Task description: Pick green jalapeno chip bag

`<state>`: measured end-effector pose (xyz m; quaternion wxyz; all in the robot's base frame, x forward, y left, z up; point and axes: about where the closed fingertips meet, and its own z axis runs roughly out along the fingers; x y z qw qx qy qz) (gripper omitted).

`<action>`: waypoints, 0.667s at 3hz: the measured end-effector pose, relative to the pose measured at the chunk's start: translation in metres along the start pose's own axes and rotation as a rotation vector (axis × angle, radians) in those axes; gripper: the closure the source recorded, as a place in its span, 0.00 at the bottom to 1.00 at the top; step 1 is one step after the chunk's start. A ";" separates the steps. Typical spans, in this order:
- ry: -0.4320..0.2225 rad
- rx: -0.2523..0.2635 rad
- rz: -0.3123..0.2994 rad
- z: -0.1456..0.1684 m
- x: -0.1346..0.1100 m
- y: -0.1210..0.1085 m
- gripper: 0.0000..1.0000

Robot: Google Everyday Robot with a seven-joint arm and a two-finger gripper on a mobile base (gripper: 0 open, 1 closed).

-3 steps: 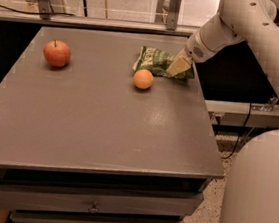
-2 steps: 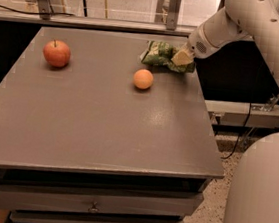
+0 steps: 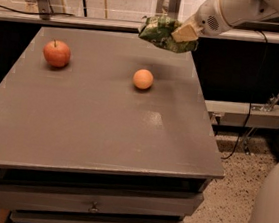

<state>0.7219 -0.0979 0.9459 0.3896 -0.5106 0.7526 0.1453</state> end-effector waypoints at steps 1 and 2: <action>-0.132 -0.014 -0.021 -0.029 -0.044 0.014 1.00; -0.132 -0.015 -0.021 -0.029 -0.044 0.014 1.00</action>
Offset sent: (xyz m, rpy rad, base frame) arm -0.0132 0.0114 0.0389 0.0808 -0.0511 0.0329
